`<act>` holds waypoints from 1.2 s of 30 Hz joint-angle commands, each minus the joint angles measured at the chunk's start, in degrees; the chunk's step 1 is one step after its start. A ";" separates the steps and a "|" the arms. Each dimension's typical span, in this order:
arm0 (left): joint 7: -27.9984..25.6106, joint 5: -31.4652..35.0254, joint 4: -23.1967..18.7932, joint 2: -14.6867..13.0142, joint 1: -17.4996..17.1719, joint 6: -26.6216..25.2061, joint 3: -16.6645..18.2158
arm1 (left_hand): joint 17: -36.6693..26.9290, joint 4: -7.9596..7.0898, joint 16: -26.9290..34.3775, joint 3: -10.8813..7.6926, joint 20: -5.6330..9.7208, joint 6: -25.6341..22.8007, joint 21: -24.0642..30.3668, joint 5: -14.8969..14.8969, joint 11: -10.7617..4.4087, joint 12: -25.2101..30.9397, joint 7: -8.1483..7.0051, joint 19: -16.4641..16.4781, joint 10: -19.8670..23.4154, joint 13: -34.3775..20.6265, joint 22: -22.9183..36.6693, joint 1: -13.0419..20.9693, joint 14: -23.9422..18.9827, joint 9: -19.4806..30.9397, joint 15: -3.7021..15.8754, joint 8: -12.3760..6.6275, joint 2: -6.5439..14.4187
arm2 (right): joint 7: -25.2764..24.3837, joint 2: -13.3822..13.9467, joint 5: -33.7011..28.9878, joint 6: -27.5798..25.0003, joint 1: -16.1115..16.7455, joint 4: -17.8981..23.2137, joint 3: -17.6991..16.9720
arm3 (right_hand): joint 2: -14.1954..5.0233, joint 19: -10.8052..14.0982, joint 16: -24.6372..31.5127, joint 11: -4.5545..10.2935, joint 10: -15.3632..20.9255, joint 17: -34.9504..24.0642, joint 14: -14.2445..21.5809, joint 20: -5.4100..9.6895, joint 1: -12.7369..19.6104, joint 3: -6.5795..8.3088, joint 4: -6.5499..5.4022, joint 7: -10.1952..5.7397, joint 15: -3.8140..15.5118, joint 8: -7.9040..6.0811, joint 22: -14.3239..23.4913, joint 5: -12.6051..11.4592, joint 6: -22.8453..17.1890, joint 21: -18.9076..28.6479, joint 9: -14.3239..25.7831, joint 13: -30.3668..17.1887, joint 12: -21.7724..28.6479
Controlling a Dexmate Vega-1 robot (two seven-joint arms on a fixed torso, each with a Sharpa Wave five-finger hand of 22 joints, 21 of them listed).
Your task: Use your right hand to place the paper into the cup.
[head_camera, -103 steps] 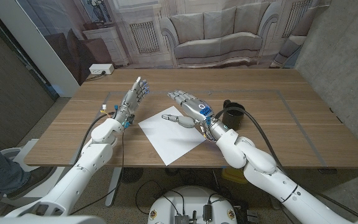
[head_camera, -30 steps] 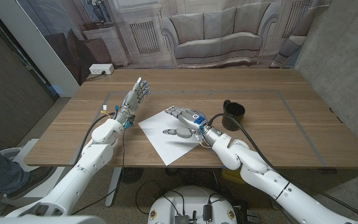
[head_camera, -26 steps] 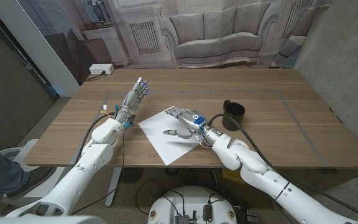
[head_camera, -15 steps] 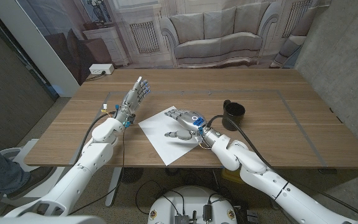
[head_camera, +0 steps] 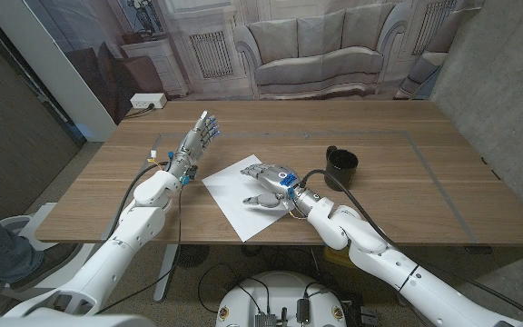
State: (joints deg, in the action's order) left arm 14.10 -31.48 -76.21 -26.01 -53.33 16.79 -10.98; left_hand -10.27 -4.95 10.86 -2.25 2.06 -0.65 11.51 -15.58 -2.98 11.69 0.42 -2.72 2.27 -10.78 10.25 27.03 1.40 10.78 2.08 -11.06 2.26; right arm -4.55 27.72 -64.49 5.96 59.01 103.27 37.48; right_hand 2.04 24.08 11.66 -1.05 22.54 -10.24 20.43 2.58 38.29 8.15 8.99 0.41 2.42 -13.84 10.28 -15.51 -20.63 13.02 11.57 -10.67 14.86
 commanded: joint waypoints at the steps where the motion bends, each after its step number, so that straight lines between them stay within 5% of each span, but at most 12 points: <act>1: 0.36 0.14 0.40 0.12 0.63 -0.11 0.14 | -0.27 -0.25 -0.12 0.47 3.72 -0.20 0.13 0.15 -0.27 -0.06 0.18 -0.33 -0.07 -0.11 0.25 0.21 0.08 0.10 -0.08 -0.37 0.04 | 1.24 -0.08 0.51 0.59 -0.71 -0.69 0.20 | 0.23 1.97 0.69 -0.03 2.06 -0.19 2.33 2.08 -0.16 -0.26 -0.61 0.26 1.68 -0.66 0.25 -0.56 -2.04 0.73 0.21 -0.15 0.59; 13: 0.46 0.33 0.75 0.43 1.03 -0.27 0.19 | -0.27 -0.25 -0.14 0.58 3.59 -0.18 0.11 0.16 -0.44 -0.06 0.18 -0.44 -0.09 -0.11 0.25 0.25 0.16 0.10 -0.16 -0.36 0.09 | 2.67 -0.33 0.94 0.24 -1.34 -1.59 0.39 | 0.66 3.57 0.78 0.18 3.52 -0.18 4.12 2.15 -0.08 -0.64 -0.86 0.22 2.14 -0.74 0.27 -1.00 -3.21 0.95 0.26 -0.12 0.77; 36: 0.14 0.85 -0.02 0.40 0.70 -0.87 -0.05 | -0.27 -0.24 -0.15 0.77 3.43 -0.20 0.11 0.17 -0.45 -0.06 0.18 -0.54 -0.11 -0.12 0.26 0.31 0.25 0.10 -0.17 -0.37 0.16 | 1.82 -0.35 0.96 -0.64 -0.78 -3.10 0.77 | 0.90 2.51 -0.54 0.53 2.77 -0.21 2.46 2.29 0.30 -1.00 -1.15 -0.74 2.31 0.99 0.32 -1.78 -0.24 -0.01 0.14 -0.07 -0.15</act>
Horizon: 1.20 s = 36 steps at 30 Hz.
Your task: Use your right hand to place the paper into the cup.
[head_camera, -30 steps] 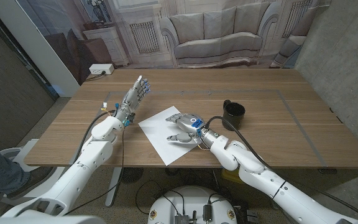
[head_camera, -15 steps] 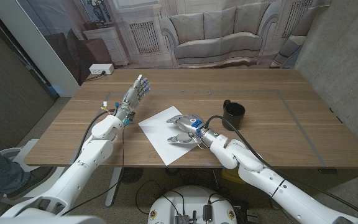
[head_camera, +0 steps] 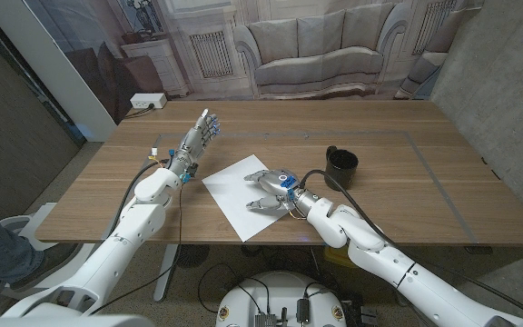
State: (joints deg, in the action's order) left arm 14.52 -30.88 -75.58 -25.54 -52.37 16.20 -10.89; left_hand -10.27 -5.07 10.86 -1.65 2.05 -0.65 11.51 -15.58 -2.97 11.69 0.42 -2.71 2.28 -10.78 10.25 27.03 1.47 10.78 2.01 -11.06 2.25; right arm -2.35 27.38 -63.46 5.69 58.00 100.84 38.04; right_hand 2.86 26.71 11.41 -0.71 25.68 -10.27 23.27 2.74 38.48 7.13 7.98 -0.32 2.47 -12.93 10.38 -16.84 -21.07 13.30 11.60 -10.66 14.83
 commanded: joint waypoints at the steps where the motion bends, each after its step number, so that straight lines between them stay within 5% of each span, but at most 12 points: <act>1: -0.33 0.24 -0.69 -0.09 -0.27 -0.32 -0.14 | -0.27 -0.11 -0.14 0.19 3.43 -0.18 0.11 0.18 -0.49 -0.04 0.16 -0.56 -0.09 -0.12 0.26 0.32 0.16 0.10 -0.12 -0.36 0.17 | -0.26 -0.07 0.07 -0.42 0.21 -0.75 0.19 | 0.08 -0.12 -0.29 0.20 -0.36 -0.19 -0.38 2.12 0.10 0.01 -0.15 -0.01 2.25 0.09 0.23 -0.46 0.18 -0.30 0.11 -0.08 -0.12; 23: -0.18 0.89 0.50 0.35 0.91 -1.23 -0.72 | -0.27 -0.12 -0.12 0.36 3.38 -0.25 0.12 0.19 -0.45 -0.05 0.10 -0.60 -0.12 -0.12 0.27 0.36 0.15 0.11 -0.11 -0.38 0.25 | -0.32 -0.53 2.92 -0.86 -0.34 -3.44 0.32 | -0.27 0.00 -0.21 0.95 0.28 -0.30 0.10 2.52 -0.49 -0.27 -0.79 -0.73 2.89 0.22 0.27 -0.80 -0.26 -0.50 0.01 -0.08 -0.22; 27: -0.17 1.14 0.47 0.45 1.15 -1.61 -0.90 | -0.27 -0.12 -0.13 0.39 3.38 -0.32 0.13 0.19 -0.46 -0.04 0.15 -0.61 -0.11 -0.12 0.27 0.37 0.18 0.11 -0.11 -0.40 0.27 | -0.96 -0.46 3.68 -0.48 -0.34 -4.00 0.26 | -0.39 1.77 0.39 1.24 1.84 -0.28 2.33 4.26 -0.60 -0.49 -1.04 -1.05 4.29 -0.02 0.34 -1.07 -1.66 -0.03 -0.06 -0.08 0.04; 36: -0.03 1.46 0.55 0.81 1.25 -2.27 -1.21 | -0.27 -0.11 -0.12 0.47 3.37 -0.37 0.14 0.19 -0.43 -0.05 0.13 -0.62 -0.13 -0.12 0.27 0.41 0.17 0.11 -0.14 -0.42 0.32 | -1.85 -0.13 3.77 -0.79 0.02 -4.19 0.31 | -0.65 4.54 0.82 1.65 3.36 -0.28 4.70 5.04 -0.34 -0.57 -1.12 -1.19 5.57 -0.27 0.47 -1.36 -3.29 0.80 -0.12 -0.06 0.18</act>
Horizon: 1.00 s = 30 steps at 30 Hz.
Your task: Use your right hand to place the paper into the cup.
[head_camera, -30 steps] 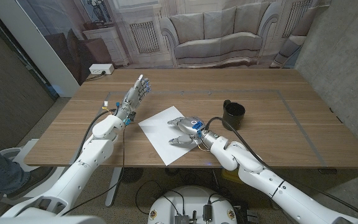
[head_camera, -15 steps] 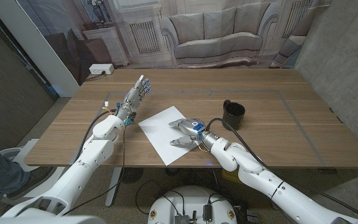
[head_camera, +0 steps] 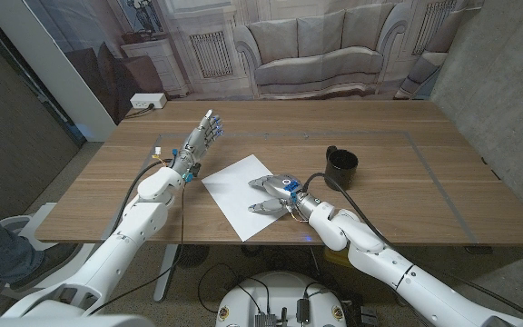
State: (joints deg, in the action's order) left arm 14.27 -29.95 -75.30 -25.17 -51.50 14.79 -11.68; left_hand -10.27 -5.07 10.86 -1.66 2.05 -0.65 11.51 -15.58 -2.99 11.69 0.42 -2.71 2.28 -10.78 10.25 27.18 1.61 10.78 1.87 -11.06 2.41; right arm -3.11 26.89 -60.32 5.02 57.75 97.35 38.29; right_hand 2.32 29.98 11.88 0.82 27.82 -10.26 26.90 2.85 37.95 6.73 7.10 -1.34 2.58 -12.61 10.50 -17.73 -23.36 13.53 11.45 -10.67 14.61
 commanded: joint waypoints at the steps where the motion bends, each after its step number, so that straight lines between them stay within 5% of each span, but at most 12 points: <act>1: 0.24 0.56 0.21 0.46 0.34 -0.85 -0.43 | -0.27 -0.11 -0.12 0.49 3.39 -0.39 0.14 0.19 -0.43 -0.04 0.13 -0.63 -0.12 -0.12 0.27 0.26 0.03 0.11 0.02 -0.42 0.17 | -1.18 0.40 0.67 -0.09 0.28 -0.70 0.05 | -0.16 1.44 0.40 0.11 1.25 -0.29 1.28 5.01 0.26 -0.15 -0.24 -0.18 5.59 -0.60 0.36 -0.50 -1.07 0.63 0.02 -0.06 0.38; 22: -0.44 0.20 -1.27 0.26 -0.52 -0.54 -0.22 | -0.27 -0.10 -0.12 0.67 3.37 -0.33 0.16 0.20 -0.54 -0.01 0.15 -0.64 -0.04 -0.12 0.27 0.31 0.06 0.11 0.01 -0.39 0.24 | -4.16 0.71 -0.84 0.05 -0.03 -0.87 0.11 | -3.47 9.13 1.74 2.80 6.89 -0.54 10.25 7.82 6.99 2.23 1.40 -2.15 9.75 -1.22 1.06 -1.10 -6.29 3.25 -0.01 -0.08 0.97; 30: -0.25 0.05 -0.59 0.50 -0.25 -0.27 -0.26 | -0.27 -0.10 -0.11 0.75 3.33 -0.27 0.17 0.20 -0.51 -0.03 0.12 -0.65 -0.12 -0.12 0.28 0.33 0.05 0.11 0.03 -0.37 0.27 | -4.75 0.71 -0.89 0.31 -0.23 -1.00 -0.02 | -4.46 10.13 1.78 3.57 8.65 -0.68 12.30 9.10 8.68 2.76 1.42 -3.10 10.13 -1.53 1.31 -0.80 -8.46 3.65 -0.01 -0.08 1.12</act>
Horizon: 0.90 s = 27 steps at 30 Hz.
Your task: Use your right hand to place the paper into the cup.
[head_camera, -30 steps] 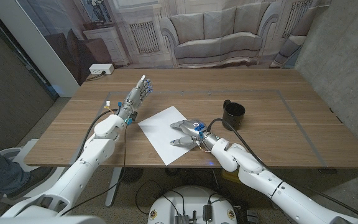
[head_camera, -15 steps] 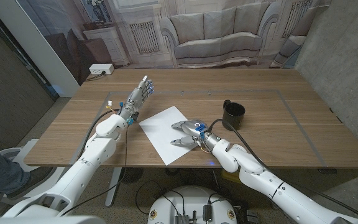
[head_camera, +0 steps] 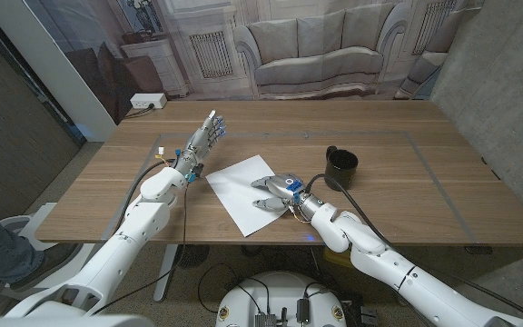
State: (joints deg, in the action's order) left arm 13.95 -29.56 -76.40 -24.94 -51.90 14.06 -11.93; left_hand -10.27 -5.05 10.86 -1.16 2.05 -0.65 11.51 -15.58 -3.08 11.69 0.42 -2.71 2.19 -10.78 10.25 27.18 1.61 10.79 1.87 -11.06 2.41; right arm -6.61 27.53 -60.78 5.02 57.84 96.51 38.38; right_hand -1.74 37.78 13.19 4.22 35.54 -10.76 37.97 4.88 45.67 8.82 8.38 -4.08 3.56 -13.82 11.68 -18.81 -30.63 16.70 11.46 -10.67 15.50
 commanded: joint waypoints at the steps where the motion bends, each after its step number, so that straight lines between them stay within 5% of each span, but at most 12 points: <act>1: 0.07 -0.36 0.60 0.32 0.18 0.45 -0.01 | -0.27 -0.12 -0.10 0.26 3.33 -0.28 0.17 0.20 -0.45 -0.03 0.12 -0.65 -0.02 -0.12 0.28 0.33 0.04 0.11 0.02 -0.37 0.27 | -1.52 0.06 -0.47 0.39 -0.32 -0.21 -0.11 | -0.44 2.51 0.44 0.35 1.20 -0.19 1.36 7.15 1.08 0.68 0.12 -0.46 9.15 -0.28 0.15 0.34 -1.27 0.56 -0.02 -0.08 0.27; 27: 0.87 -0.59 1.74 0.78 0.21 1.17 0.57 | -0.27 -0.12 -0.12 0.49 3.28 -0.28 0.16 0.21 -0.52 -0.02 0.07 -0.75 -0.01 -0.12 0.28 0.39 0.11 0.11 0.04 -0.37 0.35 | -4.84 0.38 0.32 3.67 -0.51 -0.12 -0.49 | -3.88 10.93 1.64 4.95 13.66 -0.76 14.23 7.21 8.69 2.05 0.26 -4.31 9.90 -1.03 1.46 4.34 -13.42 4.97 -0.07 -0.12 1.67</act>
State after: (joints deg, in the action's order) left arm 14.52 -30.03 -74.92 -24.21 -51.58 15.02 -11.64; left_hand -10.27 -4.99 10.86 -1.10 2.05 -0.65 11.51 -15.58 -3.07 11.69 0.42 -2.71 2.19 -10.78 10.25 27.41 1.61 10.78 1.87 -11.06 2.64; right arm -10.06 27.94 -60.78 7.53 57.47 96.57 38.00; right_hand -5.60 47.85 14.51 8.96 48.26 -11.35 51.19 5.82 53.46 10.48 8.62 -8.20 6.82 -14.62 12.94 -14.76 -43.11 21.14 11.12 -10.67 16.85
